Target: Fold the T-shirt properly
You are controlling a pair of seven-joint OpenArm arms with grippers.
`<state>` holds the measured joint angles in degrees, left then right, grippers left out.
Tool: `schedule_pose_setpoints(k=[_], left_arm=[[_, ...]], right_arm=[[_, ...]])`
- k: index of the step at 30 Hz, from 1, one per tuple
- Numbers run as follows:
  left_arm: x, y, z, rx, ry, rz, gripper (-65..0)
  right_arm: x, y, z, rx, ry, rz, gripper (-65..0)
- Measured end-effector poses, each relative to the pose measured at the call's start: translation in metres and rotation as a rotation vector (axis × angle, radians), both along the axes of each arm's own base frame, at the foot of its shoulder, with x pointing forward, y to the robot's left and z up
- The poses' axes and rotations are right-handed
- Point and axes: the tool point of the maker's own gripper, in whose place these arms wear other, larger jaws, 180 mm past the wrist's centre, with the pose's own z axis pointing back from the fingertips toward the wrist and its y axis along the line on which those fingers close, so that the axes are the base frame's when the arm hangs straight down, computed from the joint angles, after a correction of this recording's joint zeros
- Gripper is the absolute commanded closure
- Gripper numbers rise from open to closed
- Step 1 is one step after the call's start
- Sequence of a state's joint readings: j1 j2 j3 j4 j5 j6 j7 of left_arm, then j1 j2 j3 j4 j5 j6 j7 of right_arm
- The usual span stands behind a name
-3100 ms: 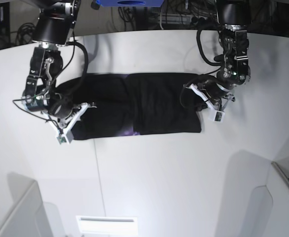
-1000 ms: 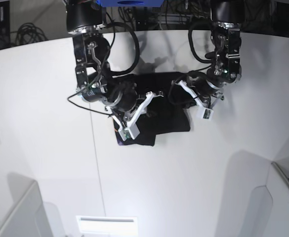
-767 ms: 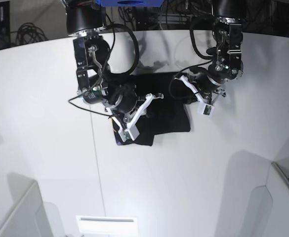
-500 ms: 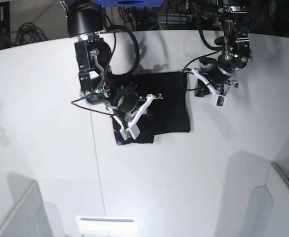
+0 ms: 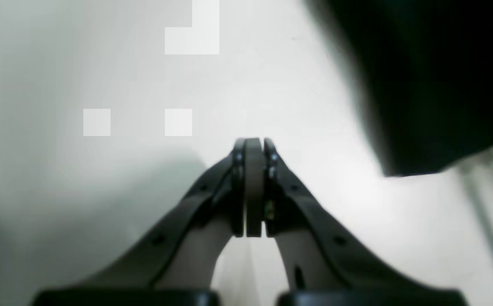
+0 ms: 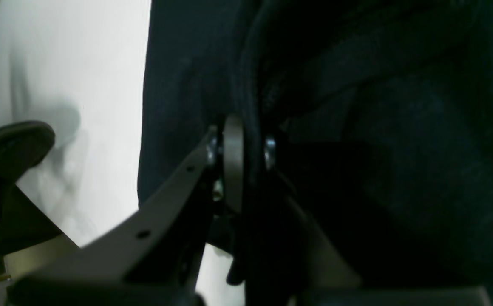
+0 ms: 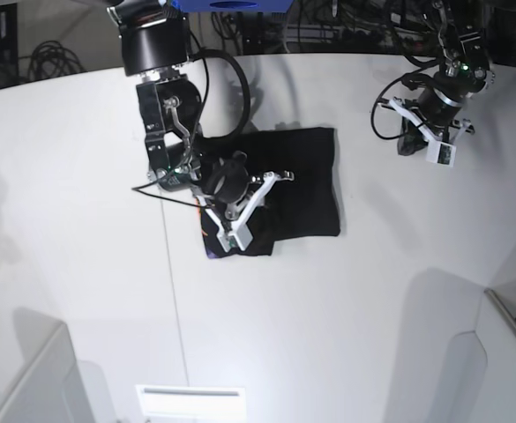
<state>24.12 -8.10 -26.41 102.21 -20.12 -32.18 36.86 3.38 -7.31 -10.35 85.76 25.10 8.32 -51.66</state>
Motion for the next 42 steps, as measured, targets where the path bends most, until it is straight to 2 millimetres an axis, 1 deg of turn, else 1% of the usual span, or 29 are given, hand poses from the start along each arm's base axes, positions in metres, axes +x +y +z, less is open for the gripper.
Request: schedule_pose_setpoints(k=[3,6,9,11,13,17,27,28,30,32,33,34,35,37,39,40,42], left_arm=[[-0.004,0.009,0.0,0.013,0.007,0.02,0.0],[-0.003,0.015,0.002,0.021,0.0,0.032,0.0],[-0.002,0.015,0.003,0.021,-0.003,0.031,0.0],[-0.002,0.015,0.002,0.02,-0.002,0.031,0.0],[-0.002,0.014,0.002,0.02,-0.002,0.03,0.0],[-0.002,0.014,0.002,0.019,-0.002,0.03,0.0],[-0.002,0.014,0.002,0.019,-0.002,0.03,0.0],[-0.004,0.015,0.002,0.021,0.001,0.033,0.0],[-0.008,0.022,0.003,0.013,-0.001,0.06,0.0],[-0.007,0.03,0.01,-0.028,-0.029,0.104,0.0],[-0.008,0.035,0.015,-0.06,-0.043,0.128,0.0],[-0.01,0.04,0.019,-0.093,-0.045,0.151,0.0],[-0.014,0.047,0.02,-0.109,-0.032,0.175,0.0],[-0.022,0.065,0.023,-0.101,-0.009,0.218,0.0],[-0.025,0.084,0.032,-0.073,-0.016,0.245,0.0],[-0.026,0.091,0.035,-0.061,-0.022,0.26,0.0],[-0.028,0.101,0.039,-0.05,-0.032,0.285,0.0]], right_arm=[[-0.002,0.002,0.001,-0.002,-0.002,0.01,0.0],[-0.01,0.016,0.001,-0.014,-0.007,0.068,0.0],[-0.014,0.028,0.004,0.004,-0.006,0.089,0.0],[-0.011,0.024,0.002,0.003,0.02,0.033,0.0],[-0.01,0.018,-0.001,-0.013,0.026,0.017,0.0],[-0.006,0.019,0.003,-0.009,0.016,0.018,0.0],[-0.006,0.019,0.003,-0.012,0.019,0.02,0.0],[-0.006,0.019,0.002,-0.012,0.019,0.019,-4.8],[-0.006,0.019,0.002,-0.012,0.02,0.019,-17.7],[-0.006,0.019,0.003,-0.011,0.019,0.019,-29.3],[-0.006,0.02,0.002,-0.01,0.021,0.02,-34.2],[-0.007,0.019,0.002,-0.011,0.022,0.02,-37.7],[-0.007,0.02,0.002,-0.009,0.022,0.02,-38.7],[-0.007,0.02,0.002,-0.009,0.022,0.02,-38.9],[-0.007,0.02,0.003,-0.009,0.019,0.02,-38.9],[-0.008,0.022,0.003,-0.017,0.015,0.028,-38.9],[-0.014,0.034,0.004,-0.02,0.009,0.071,-38.9]])
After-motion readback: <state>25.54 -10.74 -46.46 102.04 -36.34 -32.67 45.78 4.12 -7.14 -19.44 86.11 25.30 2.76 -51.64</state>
